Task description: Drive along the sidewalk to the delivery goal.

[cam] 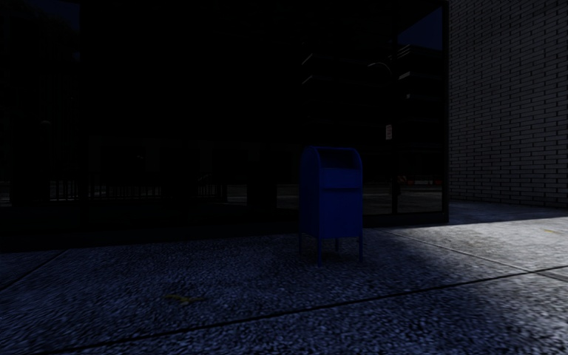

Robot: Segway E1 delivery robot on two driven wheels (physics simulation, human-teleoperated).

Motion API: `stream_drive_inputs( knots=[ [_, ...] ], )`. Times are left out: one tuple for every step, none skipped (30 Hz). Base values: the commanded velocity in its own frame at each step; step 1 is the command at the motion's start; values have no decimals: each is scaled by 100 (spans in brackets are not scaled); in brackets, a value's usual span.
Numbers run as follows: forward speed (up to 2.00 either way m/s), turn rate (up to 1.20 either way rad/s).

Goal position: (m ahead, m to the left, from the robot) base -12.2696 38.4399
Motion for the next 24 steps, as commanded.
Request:
stream_drive_inputs(
  knots=[
    [64,46],
    [64,46],
    [70,46],
    [75,46],
    [78,46],
    [80,46],
    [80,46],
    [80,46],
    [82,46],
    [83,46],
    [83,46],
    [84,46],
    [84,46],
    [84,46],
    [84,49],
    [84,49],
    [85,51],
    [85,52],
    [85,52],
    [85,53],
    [85,53],
    [85,57],
    [85,58],
    [85,58]
  ],
)
